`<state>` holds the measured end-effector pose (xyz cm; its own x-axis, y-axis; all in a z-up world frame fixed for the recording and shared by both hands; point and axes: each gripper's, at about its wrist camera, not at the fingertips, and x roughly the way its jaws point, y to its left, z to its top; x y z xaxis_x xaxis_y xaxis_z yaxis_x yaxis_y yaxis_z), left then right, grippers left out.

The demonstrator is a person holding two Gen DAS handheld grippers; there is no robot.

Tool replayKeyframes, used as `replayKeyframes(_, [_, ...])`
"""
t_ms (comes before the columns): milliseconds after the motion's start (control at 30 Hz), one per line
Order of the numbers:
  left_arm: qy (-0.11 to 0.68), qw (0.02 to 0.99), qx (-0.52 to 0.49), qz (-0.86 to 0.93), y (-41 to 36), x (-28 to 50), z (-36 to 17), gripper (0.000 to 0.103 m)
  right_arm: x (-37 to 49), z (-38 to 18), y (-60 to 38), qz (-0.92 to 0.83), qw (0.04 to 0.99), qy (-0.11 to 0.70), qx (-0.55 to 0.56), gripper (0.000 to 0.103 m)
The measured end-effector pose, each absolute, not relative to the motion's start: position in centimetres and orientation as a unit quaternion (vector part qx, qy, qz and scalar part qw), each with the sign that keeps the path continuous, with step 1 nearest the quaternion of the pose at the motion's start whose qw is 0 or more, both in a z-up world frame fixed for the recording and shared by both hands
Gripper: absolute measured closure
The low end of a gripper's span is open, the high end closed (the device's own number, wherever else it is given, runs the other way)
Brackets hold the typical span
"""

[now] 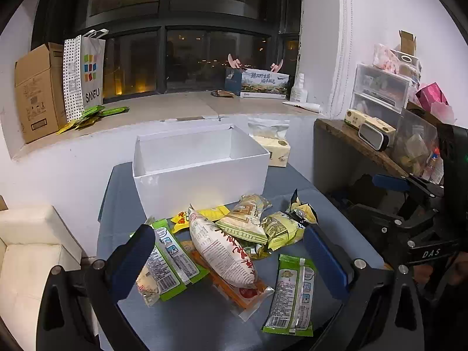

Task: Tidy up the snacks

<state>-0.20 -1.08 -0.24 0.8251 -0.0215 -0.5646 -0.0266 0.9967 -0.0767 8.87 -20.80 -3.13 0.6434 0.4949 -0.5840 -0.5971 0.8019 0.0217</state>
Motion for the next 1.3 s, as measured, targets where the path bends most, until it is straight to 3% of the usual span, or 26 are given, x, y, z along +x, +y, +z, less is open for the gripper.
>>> replayKeyframes(1300, [0.303,0.952,-0.035,-0.010,-1.52,-0.33,-0.54,0.000,8.96,-3.52,-20.90,0.302,0.900,0.302,-0.085,0.000])
